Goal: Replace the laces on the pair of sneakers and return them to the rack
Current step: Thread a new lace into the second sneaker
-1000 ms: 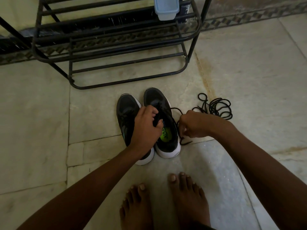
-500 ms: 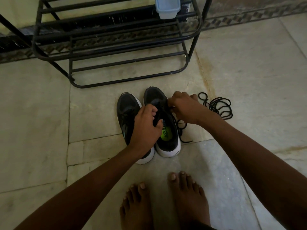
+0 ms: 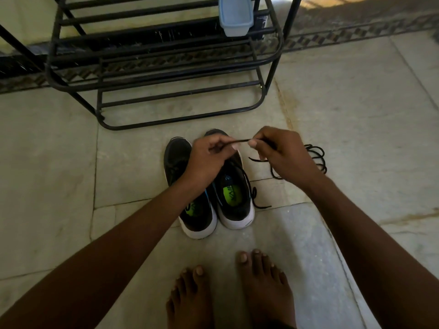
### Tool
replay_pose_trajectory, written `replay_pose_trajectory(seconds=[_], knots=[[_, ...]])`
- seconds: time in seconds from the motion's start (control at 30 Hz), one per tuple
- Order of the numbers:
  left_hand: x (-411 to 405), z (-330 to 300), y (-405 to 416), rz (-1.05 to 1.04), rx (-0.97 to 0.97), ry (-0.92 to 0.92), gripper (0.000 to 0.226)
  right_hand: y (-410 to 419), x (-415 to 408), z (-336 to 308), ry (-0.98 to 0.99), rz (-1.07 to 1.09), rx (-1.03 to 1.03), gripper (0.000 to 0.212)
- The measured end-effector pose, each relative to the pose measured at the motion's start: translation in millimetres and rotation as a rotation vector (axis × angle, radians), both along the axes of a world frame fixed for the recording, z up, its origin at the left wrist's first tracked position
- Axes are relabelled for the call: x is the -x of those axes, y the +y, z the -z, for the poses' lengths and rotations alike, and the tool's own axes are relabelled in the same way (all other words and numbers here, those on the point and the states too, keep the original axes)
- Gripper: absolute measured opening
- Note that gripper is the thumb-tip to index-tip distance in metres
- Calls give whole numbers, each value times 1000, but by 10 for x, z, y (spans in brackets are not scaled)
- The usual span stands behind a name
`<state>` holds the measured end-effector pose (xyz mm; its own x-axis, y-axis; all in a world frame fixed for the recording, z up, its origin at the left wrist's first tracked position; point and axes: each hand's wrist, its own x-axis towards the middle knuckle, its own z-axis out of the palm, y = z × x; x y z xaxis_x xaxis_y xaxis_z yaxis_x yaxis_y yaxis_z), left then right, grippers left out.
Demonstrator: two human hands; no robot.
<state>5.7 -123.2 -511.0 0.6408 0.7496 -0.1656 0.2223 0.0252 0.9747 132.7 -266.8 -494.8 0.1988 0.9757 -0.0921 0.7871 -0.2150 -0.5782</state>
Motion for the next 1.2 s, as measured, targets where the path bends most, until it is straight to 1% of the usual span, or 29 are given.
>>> replay_pose_trajectory(seconds=[0.03, 0.07, 0.1, 0.17, 0.2, 0.27, 0.33, 0.37, 0.43, 0.47, 0.5, 0.53, 0.57, 0.63, 0.73, 0.83, 0.97, 1.1, 1.2], knots=[[-24, -6, 58, -81, 69, 1, 10, 194, -186, -57, 157, 145, -133, 22], [-40, -8, 114, -143, 148, 3, 14, 290, -393, -137, 216, 178, -199, 24], [-54, -8, 175, -186, 215, 0, 17, 284, -437, -68, 191, 175, -189, 27], [-79, 1, 262, -205, 274, -14, 20, 109, -313, 182, 151, 120, -111, 29], [-89, 4, 286, -198, 276, -19, 19, 59, -305, 245, 177, 108, -81, 28], [-95, -7, 308, -188, 251, -25, 14, 21, -326, 377, 137, 81, -67, 23], [-84, -35, 302, -136, 204, 3, 11, 70, -439, 429, 146, 69, -26, 18], [-74, -45, 282, -88, 169, 61, 18, 73, -445, 468, 132, 51, -18, 16], [-44, -25, 206, -9, 109, 258, 50, 53, -394, 564, 77, 66, -19, 13], [-17, -11, 155, -3, 83, 347, 64, 60, -394, 584, 48, 94, -51, 11], [15, 5, 96, -9, 44, 404, 72, 76, -395, 571, 31, 140, -68, 11], [48, 21, 32, -13, -15, 435, 75, 99, -389, 524, 44, 183, -69, 11], [85, 36, -31, -1, -85, 460, 74, 113, -373, 482, 72, 196, -66, 12], [171, 91, -156, 50, -212, 501, 64, 134, -332, 397, 170, 195, -72, 17], [311, 153, -278, 82, -323, 509, 44, 160, -211, 305, 446, 288, -115, 21], [350, 138, -260, 41, -295, 505, 32, 184, -86, 292, 659, 383, -150, 21], [331, 82, -186, 19, -274, 555, 23, 244, 32, 255, 924, 507, -210, 13], [348, 104, -164, -35, -234, 568, 15, 276, 124, 255, 1024, 580, -204, 10], [340, 149, -119, -61, -153, 566, 14, 277, 188, 283, 1007, 563, -192, 11]])
